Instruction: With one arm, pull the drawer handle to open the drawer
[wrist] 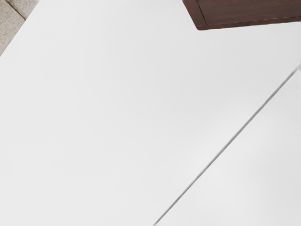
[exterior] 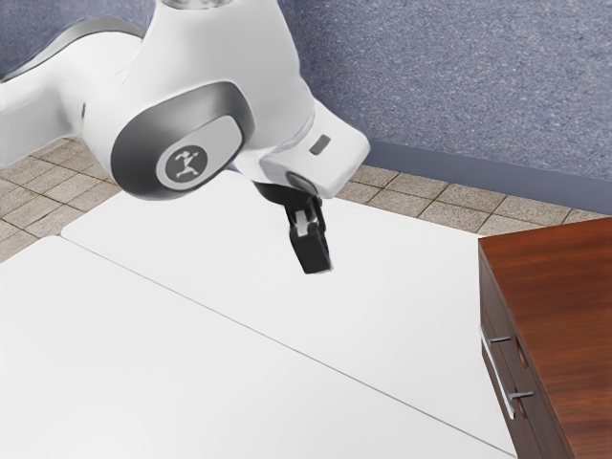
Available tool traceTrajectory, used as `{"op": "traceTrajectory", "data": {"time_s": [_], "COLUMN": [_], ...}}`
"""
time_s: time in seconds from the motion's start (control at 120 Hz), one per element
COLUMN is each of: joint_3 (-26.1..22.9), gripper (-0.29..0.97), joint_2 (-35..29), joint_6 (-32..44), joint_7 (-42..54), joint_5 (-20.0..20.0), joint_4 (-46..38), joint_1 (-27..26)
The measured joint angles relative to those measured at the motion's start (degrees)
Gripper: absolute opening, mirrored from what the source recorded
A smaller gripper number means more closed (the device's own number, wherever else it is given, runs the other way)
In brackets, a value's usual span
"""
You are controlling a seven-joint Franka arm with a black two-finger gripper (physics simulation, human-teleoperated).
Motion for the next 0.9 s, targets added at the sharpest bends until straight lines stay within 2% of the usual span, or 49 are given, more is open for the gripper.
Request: {"op": "traceTrajectory", "data": {"time_s": [0.2,0.442,0.775,0.808,0.9], "joint_3": [0.08,0.42,0.73,1.68,8.63], "gripper": [0.68,0.68,0.68,0.68,0.68], "joint_2": [-0.19,-0.83,-1.84,-2.12,-2.87], "joint_6": [7.39,11.54,21.02,22.05,25.19], "joint_7": [6.24,10.65,20.74,21.76,24.39], "joint_5": [-0.27,-0.59,-6.87,-7.19,-7.54], "joint_4": [-5.26,-10.03,-16.67,-17.47,-19.74], "joint_1": [-0.19,-1.78,-4.26,-5.09,-12.05]}}
